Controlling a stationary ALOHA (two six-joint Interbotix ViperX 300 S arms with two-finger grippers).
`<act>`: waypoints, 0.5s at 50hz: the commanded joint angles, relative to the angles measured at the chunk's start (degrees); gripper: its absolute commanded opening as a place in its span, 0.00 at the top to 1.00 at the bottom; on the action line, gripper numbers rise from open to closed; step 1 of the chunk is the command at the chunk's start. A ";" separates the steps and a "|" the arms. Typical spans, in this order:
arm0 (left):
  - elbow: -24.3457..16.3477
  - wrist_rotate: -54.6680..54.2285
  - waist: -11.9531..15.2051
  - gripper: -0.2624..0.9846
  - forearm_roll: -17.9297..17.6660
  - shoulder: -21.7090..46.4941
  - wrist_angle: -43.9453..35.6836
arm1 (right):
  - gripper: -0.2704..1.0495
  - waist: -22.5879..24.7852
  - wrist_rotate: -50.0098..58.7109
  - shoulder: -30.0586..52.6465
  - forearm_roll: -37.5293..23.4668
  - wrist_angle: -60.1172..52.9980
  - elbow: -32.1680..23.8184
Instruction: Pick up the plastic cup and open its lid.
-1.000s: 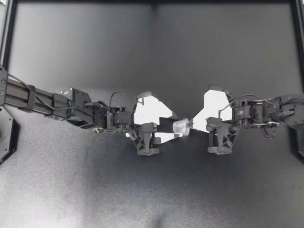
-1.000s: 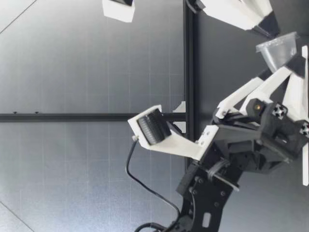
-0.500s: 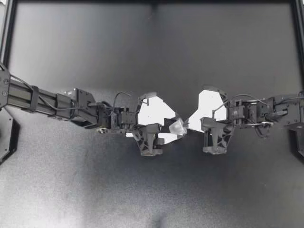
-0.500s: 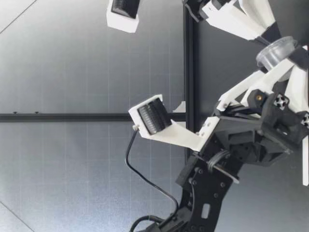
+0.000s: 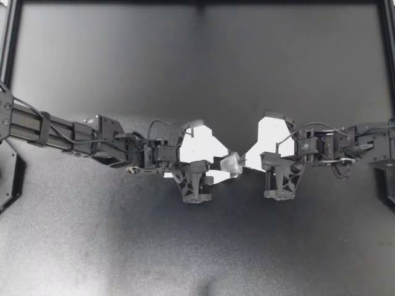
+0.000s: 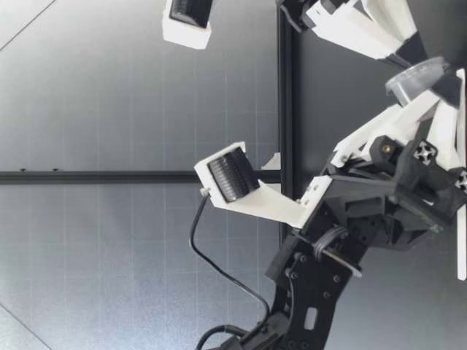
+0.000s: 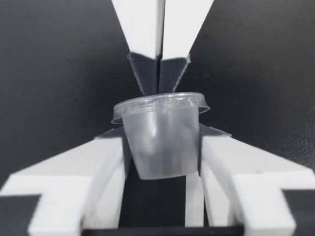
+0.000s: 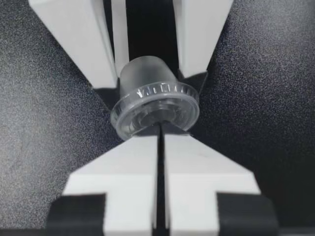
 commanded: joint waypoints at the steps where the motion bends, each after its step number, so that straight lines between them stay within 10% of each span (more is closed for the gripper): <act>1: -0.44 -0.09 0.00 0.62 -0.09 -1.05 -0.26 | 0.92 -0.09 0.09 -2.11 0.09 -0.26 -0.18; 25: 10.72 -0.53 -1.41 0.63 -0.09 -11.95 -16.08 | 0.92 0.00 -1.49 -29.00 -5.27 -10.63 5.01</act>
